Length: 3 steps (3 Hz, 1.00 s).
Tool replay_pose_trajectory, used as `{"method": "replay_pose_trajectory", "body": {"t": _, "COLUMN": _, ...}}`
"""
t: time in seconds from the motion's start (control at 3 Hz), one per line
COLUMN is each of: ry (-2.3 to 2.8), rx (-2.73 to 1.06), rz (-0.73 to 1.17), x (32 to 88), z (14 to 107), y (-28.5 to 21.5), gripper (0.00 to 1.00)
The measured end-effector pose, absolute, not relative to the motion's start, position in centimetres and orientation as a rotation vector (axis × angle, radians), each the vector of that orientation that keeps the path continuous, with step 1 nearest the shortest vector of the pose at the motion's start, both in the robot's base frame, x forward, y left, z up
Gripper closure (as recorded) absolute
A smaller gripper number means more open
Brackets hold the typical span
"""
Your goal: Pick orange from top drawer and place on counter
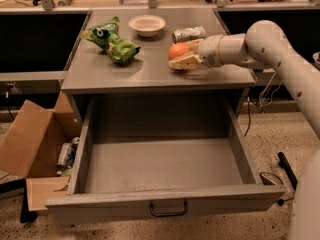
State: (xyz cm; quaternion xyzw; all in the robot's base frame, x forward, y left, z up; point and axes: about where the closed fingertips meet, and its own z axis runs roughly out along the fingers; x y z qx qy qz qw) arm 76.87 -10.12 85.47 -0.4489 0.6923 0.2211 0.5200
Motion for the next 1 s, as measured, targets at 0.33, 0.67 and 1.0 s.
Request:
{"method": "replay_pose_trajectory", "body": {"t": 0.33, "ry": 1.669, "rx": -1.087, "rz": 0.531, "x": 76.86, "z": 85.21, "y": -10.03, "gripper": 0.00}}
{"method": "replay_pose_trajectory", "body": {"t": 0.67, "ry": 1.655, "rx": -1.095, "rz": 0.532, "x": 76.62, "z": 85.41, "y": -10.17, "gripper": 0.00}}
{"method": "replay_pose_trajectory", "body": {"t": 1.0, "ry": 1.625, "rx": -1.103, "rz": 0.512, "x": 76.14, "z": 86.06, "y": -10.72, "gripper": 0.00}}
